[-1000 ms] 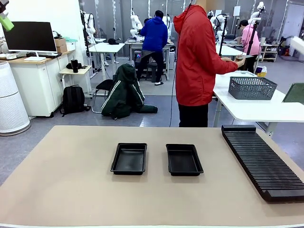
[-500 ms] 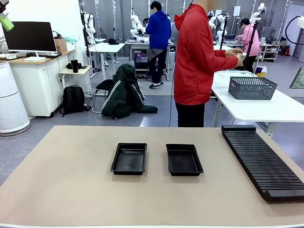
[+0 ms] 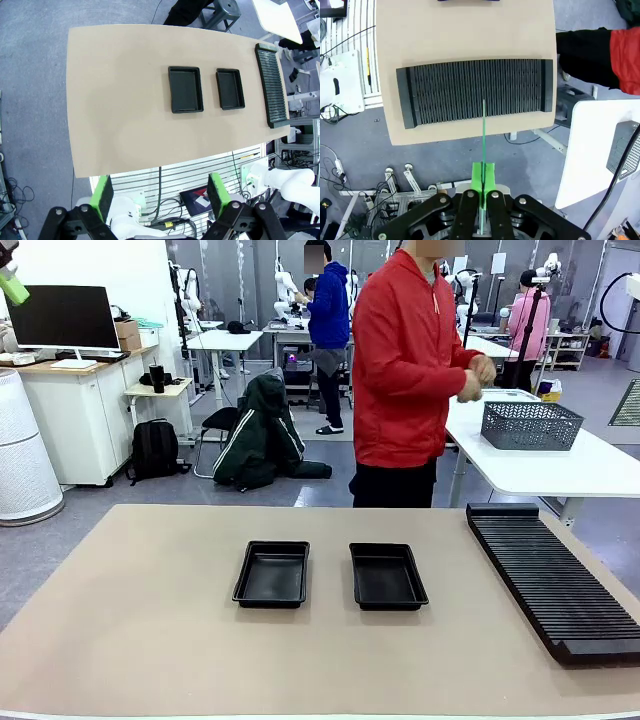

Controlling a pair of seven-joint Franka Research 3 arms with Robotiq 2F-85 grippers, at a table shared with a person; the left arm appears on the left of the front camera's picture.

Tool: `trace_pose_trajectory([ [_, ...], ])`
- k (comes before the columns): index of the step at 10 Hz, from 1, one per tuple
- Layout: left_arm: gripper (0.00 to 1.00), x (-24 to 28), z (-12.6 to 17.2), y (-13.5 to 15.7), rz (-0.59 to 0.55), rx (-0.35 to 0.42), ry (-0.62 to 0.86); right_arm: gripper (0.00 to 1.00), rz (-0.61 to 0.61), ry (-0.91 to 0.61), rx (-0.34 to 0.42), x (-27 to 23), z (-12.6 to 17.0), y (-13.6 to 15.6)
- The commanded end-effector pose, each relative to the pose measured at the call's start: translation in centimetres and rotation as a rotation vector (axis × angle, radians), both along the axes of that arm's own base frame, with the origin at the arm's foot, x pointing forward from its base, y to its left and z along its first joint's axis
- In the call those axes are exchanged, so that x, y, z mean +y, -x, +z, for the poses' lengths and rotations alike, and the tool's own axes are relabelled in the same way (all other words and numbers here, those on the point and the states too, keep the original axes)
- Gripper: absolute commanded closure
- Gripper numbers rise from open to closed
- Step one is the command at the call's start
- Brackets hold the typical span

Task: Inspect and transfer BCBs to ESD trays.
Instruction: Pick up the Blank PCB from the PCB Rack and place it in the left ESD tray.

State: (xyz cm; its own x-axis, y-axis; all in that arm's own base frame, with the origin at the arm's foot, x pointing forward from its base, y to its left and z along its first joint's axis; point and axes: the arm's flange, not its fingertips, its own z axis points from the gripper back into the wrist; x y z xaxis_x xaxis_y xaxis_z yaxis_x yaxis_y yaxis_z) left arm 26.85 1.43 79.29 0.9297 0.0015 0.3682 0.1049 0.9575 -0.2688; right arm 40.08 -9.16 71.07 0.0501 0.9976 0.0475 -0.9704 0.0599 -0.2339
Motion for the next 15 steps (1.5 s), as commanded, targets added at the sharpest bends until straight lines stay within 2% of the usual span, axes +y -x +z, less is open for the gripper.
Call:
trace_pose_trajectory([
  [1,0.00,0.0,-0.2,0.1,0.002,-0.002,0.000,0.98,0.003,0.003,-0.002,-0.1,-0.3,0.1],
  [4,0.00,0.0,-0.2,0.1,0.002,-0.002,0.000,0.98,0.000,0.000,0.000,0.0,0.0,0.0],
  [5,0.00,0.0,-0.2,0.1,0.002,-0.002,0.000,0.98,-0.058,-0.117,-0.037,-0.4,-0.8,-1.3],
  [7,0.00,0.0,-0.2,0.1,0.002,-0.002,0.000,0.98,-0.187,-0.303,-0.053,1.7,-1.8,-1.9],
  [9,0.00,0.0,-0.2,0.1,0.002,-0.002,0.000,0.98,-0.342,-0.484,-0.016,5.5,-3.4,-2.1],
  [12,0.00,0.0,-0.2,0.1,0.002,-0.002,0.000,0.98,-0.627,-0.711,0.020,12.9,-7.7,-2.6],
  [13,0.00,0.0,-0.2,0.1,0.002,-0.002,0.000,0.98,-0.657,-0.724,0.049,15.3,-9.3,-2.3],
  [15,0.00,0.0,-0.2,0.1,0.002,-0.002,0.000,0.98,-0.686,-0.675,0.031,17.8,-10.3,-1.0],
])
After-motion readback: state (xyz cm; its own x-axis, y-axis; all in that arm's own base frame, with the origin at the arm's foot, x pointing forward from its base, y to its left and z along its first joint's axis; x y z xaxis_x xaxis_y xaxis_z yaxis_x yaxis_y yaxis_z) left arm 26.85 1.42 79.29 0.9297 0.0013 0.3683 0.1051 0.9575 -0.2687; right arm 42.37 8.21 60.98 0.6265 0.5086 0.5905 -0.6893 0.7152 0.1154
